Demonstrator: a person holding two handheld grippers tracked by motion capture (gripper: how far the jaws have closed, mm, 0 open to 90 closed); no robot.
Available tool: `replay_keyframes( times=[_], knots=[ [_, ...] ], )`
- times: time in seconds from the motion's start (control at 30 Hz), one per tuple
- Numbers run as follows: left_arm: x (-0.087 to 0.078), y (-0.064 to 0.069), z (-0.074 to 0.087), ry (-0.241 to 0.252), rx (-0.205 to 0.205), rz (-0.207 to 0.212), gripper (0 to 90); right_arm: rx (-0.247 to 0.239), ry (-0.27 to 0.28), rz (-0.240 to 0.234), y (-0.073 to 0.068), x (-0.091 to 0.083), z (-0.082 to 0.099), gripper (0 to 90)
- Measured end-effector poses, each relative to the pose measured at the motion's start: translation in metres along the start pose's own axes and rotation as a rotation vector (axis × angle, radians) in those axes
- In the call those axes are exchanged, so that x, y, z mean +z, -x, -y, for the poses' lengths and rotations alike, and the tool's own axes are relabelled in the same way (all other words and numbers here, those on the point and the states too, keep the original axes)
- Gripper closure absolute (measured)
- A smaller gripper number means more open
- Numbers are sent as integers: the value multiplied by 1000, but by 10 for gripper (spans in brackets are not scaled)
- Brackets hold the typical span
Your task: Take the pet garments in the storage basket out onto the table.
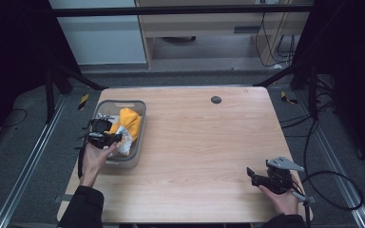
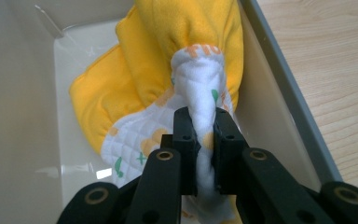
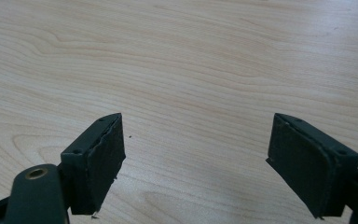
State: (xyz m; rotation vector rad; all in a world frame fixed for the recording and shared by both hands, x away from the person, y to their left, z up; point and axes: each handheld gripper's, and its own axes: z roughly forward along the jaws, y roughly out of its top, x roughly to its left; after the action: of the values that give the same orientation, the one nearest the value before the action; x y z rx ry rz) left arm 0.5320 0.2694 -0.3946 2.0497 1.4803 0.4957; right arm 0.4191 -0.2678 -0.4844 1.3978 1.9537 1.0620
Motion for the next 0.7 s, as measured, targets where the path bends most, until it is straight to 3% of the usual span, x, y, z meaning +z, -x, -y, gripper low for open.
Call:
replay_keyframes(
  times=[0.7],
  knots=[
    [-53,-2,-7,100,38,49,824,6,0,-2,-1,-1,0,184]
  ],
)
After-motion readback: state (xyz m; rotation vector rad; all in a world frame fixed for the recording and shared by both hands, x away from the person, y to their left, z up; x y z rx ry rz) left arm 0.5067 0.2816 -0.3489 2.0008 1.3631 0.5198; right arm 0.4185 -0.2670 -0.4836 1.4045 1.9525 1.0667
